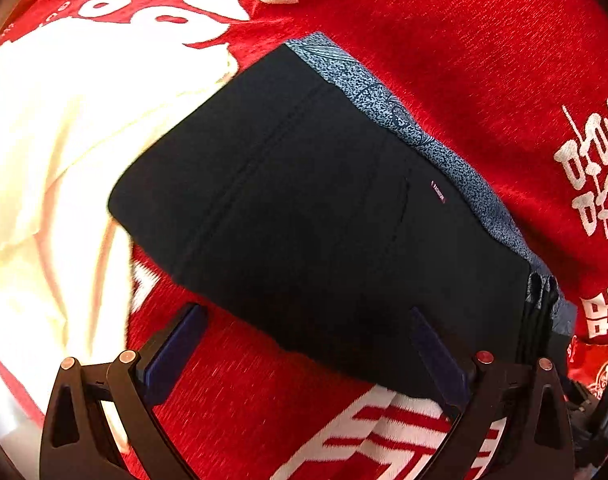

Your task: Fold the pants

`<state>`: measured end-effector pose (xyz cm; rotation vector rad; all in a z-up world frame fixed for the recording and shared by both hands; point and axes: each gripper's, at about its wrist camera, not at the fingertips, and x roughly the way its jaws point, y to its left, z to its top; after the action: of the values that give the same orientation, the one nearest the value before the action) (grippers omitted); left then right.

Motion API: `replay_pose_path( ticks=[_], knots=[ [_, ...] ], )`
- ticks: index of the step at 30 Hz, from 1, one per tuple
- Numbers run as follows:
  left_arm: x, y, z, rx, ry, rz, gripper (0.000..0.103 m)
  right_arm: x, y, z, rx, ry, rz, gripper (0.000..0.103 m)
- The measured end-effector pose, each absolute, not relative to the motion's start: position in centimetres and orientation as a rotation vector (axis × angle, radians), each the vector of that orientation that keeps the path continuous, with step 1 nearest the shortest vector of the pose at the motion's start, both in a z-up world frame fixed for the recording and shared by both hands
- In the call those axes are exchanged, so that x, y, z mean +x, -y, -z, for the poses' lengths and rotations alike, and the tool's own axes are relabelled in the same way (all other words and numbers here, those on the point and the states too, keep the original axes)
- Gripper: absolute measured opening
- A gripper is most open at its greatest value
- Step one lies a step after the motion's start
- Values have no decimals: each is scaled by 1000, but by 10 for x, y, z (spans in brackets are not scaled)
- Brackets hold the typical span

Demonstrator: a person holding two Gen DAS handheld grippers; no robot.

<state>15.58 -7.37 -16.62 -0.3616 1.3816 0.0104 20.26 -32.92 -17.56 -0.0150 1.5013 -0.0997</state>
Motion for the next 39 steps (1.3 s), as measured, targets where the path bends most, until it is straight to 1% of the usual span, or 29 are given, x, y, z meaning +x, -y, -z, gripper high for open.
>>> replay_pose_path(
  ticks=[4,15,18,20,22,24,28,29,30,31,32,33,35,39],
  knots=[
    [159,68,169,-400,-1340,38,102,196,324,178,-50,-1475,55,98],
    [147,48,170,-588,-1249,30,102,193,323,182,-23,-1460,28,101],
    [145,47,157,-637,-1211,44,102,193,324,182,-12,-1465,26,102],
    [134,44,148,-617,-1210,42,102,199,325,180,2,-1465,23,102],
    [133,40,160,-605,-1255,16,102,201,331,178,11,-1464,19,102],
    [130,37,158,-601,-1224,25,102,202,335,177,14,-1465,17,102],
    [137,45,158,-538,-1230,-38,102,205,341,180,0,-1458,5,102],
    [139,51,155,-501,-1226,-46,97,205,340,180,-12,-1460,2,102],
    [139,58,153,-453,-1219,-53,81,207,340,179,-23,-1466,-1,102],
    [141,65,150,-385,-1218,-69,71,210,340,176,-22,-1472,-8,102],
    [141,72,148,-303,-1224,-79,55,214,339,172,-15,-1475,-21,102],
    [140,78,146,-231,-1223,-80,47,219,338,166,-10,-1475,-35,102],
    [136,81,139,-143,-1201,-80,40,233,334,148,-7,-1463,-79,102],
    [124,102,130,94,-1151,-63,39,277,310,117,36,-1487,-239,102]
  ],
)
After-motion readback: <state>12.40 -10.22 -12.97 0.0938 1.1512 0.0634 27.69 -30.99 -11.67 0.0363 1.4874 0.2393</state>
